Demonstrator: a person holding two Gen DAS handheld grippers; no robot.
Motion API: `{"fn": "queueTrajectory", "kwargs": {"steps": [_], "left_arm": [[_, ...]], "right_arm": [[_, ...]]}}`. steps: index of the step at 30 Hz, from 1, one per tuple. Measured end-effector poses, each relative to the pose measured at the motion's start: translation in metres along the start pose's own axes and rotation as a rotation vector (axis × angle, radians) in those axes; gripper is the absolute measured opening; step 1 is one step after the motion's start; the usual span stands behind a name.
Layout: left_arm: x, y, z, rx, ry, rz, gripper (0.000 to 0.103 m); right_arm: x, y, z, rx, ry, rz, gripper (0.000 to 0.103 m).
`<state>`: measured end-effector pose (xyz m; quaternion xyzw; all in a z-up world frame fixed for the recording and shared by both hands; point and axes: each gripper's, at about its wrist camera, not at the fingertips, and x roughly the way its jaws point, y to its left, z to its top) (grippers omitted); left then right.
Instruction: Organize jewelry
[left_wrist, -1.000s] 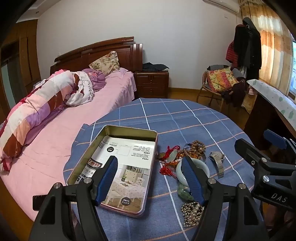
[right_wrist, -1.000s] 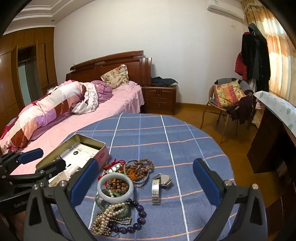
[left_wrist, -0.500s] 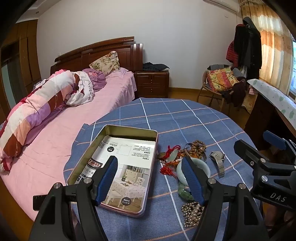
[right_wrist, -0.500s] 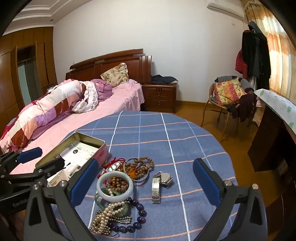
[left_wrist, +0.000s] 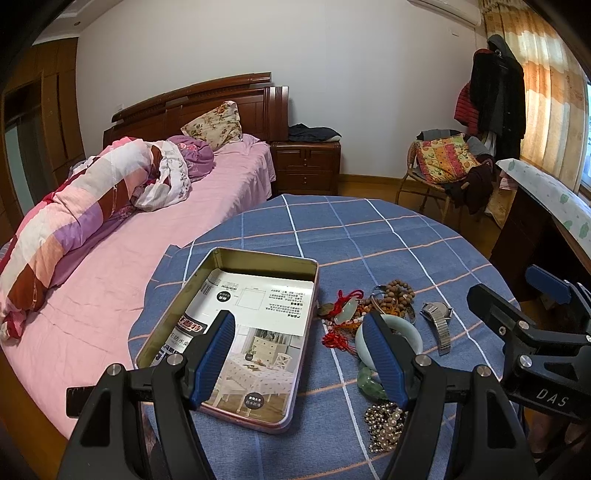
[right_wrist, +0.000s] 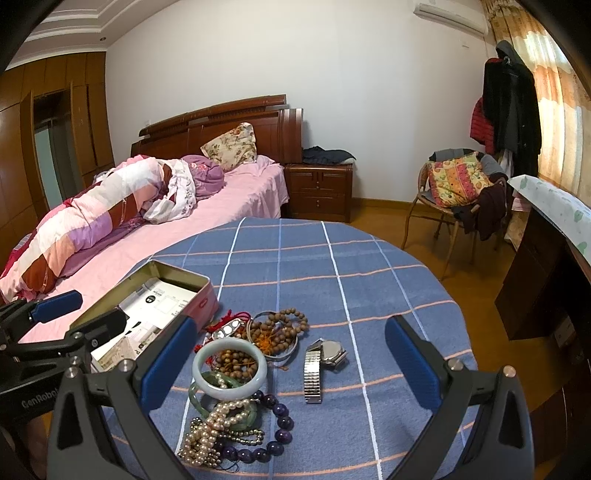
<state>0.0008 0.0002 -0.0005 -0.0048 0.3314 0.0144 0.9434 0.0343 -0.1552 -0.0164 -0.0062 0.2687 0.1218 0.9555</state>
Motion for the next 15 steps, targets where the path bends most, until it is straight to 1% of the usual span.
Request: {"fn": "queueTrajectory", "kwargs": {"steps": [15], "left_arm": [[0.0014,0.0012,0.0011,-0.007,-0.002,0.005,0.072]], "right_arm": [[-0.0007,0.0019,-0.0002,-0.001,0.003,0.0,0.103]]}}
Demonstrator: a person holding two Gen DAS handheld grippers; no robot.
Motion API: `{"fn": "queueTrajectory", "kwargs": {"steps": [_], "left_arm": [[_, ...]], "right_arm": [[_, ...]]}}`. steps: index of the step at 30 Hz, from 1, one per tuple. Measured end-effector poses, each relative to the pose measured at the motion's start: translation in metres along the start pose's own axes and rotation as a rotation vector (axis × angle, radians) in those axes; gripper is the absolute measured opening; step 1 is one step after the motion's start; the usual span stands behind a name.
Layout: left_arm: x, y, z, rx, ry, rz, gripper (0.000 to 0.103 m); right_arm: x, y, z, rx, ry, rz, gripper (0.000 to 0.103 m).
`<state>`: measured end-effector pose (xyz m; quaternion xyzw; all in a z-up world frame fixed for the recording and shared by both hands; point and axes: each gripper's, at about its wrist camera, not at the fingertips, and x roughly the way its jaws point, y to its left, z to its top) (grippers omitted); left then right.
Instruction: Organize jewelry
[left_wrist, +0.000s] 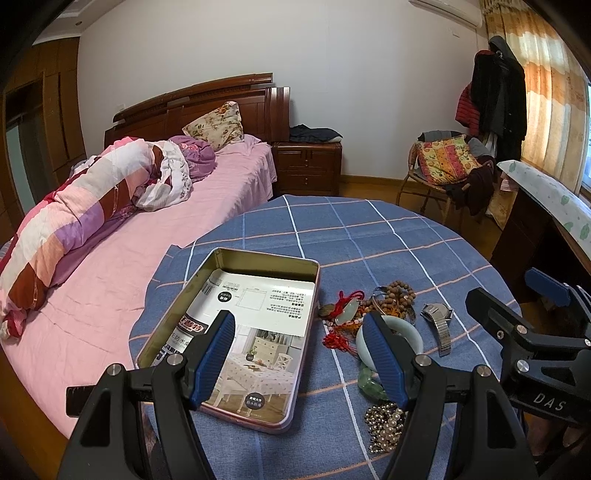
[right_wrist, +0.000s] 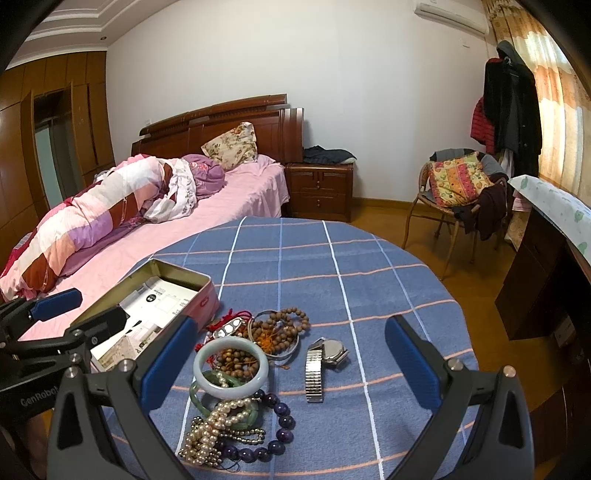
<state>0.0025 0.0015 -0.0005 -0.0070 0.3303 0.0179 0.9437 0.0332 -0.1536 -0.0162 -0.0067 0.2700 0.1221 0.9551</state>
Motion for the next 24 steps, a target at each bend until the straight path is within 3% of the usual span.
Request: {"fn": "queueTrajectory", "kwargs": {"steps": [24], "left_arm": [[-0.0001,-0.0008,-0.0004,0.001,-0.002,0.002,0.072]], "right_arm": [[0.0014,0.0049,-0.0018,-0.004,0.005,0.002,0.103]]}}
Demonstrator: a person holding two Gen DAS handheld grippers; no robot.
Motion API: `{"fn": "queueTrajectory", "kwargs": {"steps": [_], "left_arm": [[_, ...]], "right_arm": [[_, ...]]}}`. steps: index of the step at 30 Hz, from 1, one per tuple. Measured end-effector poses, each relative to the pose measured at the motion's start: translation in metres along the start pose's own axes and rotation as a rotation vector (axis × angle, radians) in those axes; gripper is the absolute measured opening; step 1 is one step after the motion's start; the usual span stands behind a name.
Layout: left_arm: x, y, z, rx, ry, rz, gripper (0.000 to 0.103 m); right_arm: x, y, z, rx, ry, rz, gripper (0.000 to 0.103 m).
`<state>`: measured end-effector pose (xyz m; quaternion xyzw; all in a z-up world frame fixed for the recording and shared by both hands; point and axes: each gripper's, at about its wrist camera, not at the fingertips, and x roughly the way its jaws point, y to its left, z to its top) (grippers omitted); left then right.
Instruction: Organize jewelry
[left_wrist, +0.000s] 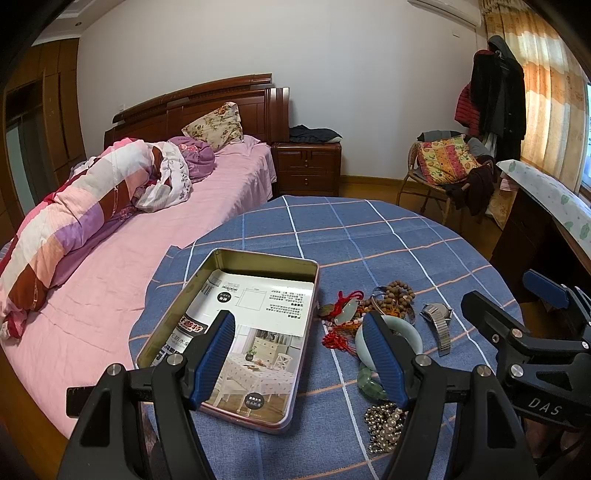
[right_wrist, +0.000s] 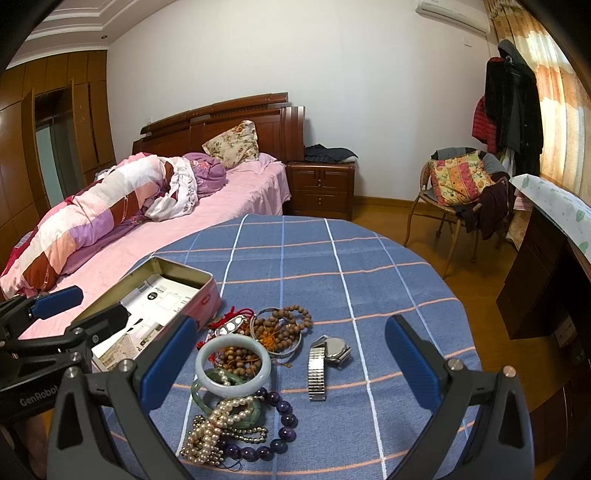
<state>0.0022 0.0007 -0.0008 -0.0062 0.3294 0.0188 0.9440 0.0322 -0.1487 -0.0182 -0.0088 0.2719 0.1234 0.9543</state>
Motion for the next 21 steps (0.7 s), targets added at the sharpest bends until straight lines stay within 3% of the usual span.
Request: {"fn": "queueTrajectory", "kwargs": {"steps": [21], "left_arm": [[0.0045,-0.0003,-0.0028,0.001,0.014,0.009,0.072]], "right_arm": [[0.0038,0.0008,-0.0031,-0.001,0.011,-0.003,0.103]]}}
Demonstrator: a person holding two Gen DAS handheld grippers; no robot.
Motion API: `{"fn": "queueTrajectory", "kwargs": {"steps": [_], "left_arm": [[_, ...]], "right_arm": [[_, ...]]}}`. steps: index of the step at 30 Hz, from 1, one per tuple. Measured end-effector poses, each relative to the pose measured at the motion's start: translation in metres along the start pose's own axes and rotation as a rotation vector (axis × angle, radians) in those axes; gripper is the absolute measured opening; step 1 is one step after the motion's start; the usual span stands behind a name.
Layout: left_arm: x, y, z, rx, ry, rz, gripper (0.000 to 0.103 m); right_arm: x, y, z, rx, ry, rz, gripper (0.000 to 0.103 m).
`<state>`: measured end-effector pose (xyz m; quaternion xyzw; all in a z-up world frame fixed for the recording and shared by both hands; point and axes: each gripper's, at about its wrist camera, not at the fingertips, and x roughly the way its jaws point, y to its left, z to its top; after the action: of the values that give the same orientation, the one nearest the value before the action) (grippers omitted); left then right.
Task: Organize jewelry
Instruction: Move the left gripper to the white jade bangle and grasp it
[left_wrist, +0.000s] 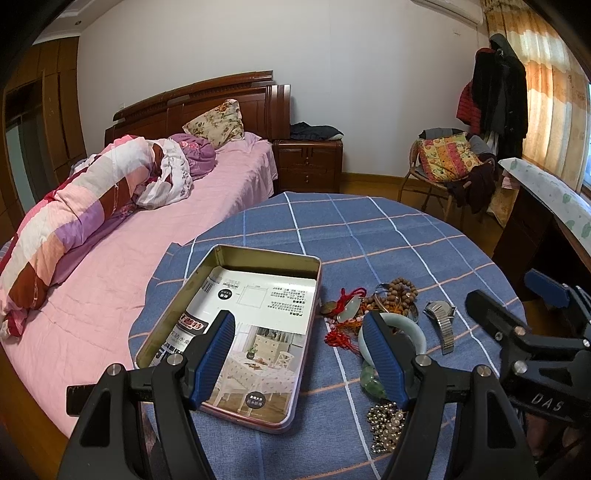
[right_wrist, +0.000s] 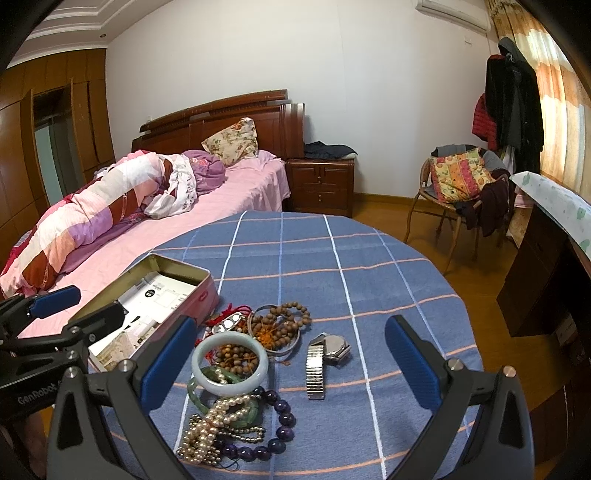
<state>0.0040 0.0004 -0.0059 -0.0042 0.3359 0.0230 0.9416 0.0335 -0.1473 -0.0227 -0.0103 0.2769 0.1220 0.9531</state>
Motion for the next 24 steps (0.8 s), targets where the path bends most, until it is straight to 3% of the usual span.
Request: {"fn": "queueTrajectory", "kwargs": {"steps": [7,12,16,24], "left_arm": [[0.013,0.003,-0.005,-0.017,0.033,0.0,0.072],[0.023,-0.015,-0.012,0.018,0.068,-0.053,0.072],[0.034,-0.038,-0.013,0.059,0.102,-0.121,0.072],[0.063,-0.051,-0.01,0.069,0.162,-0.162,0.072]], "right_arm": [[0.013,-0.043,-0.012,0.007,0.043,-0.071,0.103],[0.025,-0.076,-0.031,0.065,0.109,-0.101,0.103],[0.026,-0.077,-0.032,0.078,0.13,-0.074,0.103],[0.029,-0.071,-0.035,0.043,0.122,-0.078,0.103]]}}
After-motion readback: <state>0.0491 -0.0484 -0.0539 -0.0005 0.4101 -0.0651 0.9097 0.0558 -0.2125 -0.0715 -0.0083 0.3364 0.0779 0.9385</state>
